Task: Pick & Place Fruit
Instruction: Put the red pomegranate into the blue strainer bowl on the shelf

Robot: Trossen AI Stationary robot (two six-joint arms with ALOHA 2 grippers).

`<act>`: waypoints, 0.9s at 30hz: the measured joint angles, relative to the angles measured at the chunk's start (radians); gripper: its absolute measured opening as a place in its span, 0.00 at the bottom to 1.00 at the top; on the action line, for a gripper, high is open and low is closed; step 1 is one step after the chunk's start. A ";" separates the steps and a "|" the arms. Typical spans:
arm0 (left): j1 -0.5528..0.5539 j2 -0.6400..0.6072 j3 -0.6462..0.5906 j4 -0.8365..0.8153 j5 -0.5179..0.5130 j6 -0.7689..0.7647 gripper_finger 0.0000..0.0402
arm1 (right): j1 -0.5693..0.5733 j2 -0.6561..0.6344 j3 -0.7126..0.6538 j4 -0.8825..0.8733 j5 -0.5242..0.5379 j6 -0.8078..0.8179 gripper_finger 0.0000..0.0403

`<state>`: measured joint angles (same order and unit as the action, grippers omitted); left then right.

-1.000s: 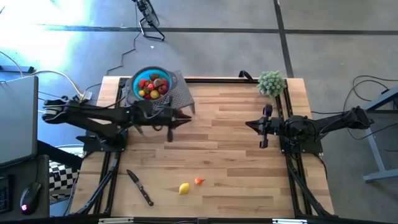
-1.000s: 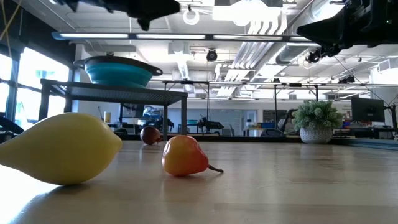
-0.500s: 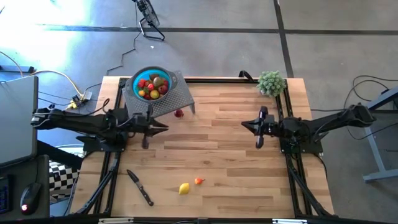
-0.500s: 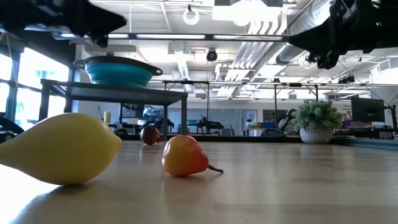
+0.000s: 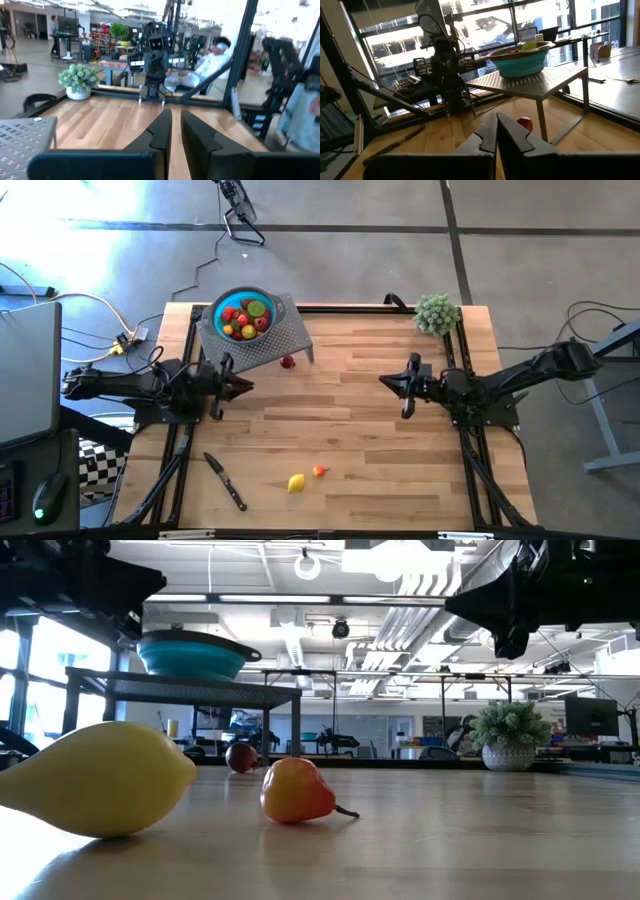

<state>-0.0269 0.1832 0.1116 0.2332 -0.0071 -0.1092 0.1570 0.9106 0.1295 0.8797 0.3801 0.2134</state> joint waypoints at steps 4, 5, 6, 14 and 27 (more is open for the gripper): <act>0.000 -0.011 0.000 0.003 0.000 -0.076 0.09 | 0.000 0.058 0.000 0.066 0.011 0.000 0.01; 0.000 -0.011 0.000 0.002 0.000 -0.080 0.09 | 0.000 0.067 0.000 0.079 0.011 -0.002 0.01; 0.000 -0.011 0.000 0.001 0.000 -0.080 0.09 | 0.000 0.074 0.000 0.090 0.010 -0.005 0.01; 0.000 -0.011 0.000 -0.013 -0.001 -0.079 0.09 | 0.000 0.085 0.000 0.097 0.008 -0.006 0.01; -0.001 0.044 0.000 -0.017 -0.239 -0.240 0.09 | 0.000 0.085 0.000 0.097 -0.058 -0.060 0.01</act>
<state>-0.0279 0.2270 0.1120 0.2162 -0.2464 -0.3491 0.1568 0.9959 0.1295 0.9764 0.3223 0.1537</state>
